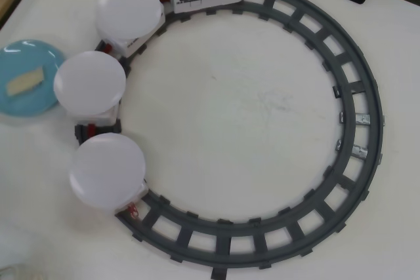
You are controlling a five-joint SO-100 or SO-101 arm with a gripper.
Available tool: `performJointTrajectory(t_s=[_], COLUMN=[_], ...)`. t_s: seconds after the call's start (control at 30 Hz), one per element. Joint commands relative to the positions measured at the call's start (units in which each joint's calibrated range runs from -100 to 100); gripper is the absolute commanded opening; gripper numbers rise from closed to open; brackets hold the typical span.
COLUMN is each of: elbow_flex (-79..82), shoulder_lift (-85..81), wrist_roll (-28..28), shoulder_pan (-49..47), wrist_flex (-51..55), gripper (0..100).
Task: Pick up the sushi from the Shinkansen and put it on the blue dish
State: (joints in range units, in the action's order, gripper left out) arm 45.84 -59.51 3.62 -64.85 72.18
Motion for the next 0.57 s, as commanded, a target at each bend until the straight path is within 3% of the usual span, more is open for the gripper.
performJointTrajectory(t_s=[0.0, 0.53], elbow_flex=[2.68, 3.49], shoulder_lift=[-8.3, -8.39], wrist_roll=[-0.54, -0.48], shoulder_pan=[-0.64, -1.34], wrist_flex=[-1.82, -1.74], gripper=[21, 21])
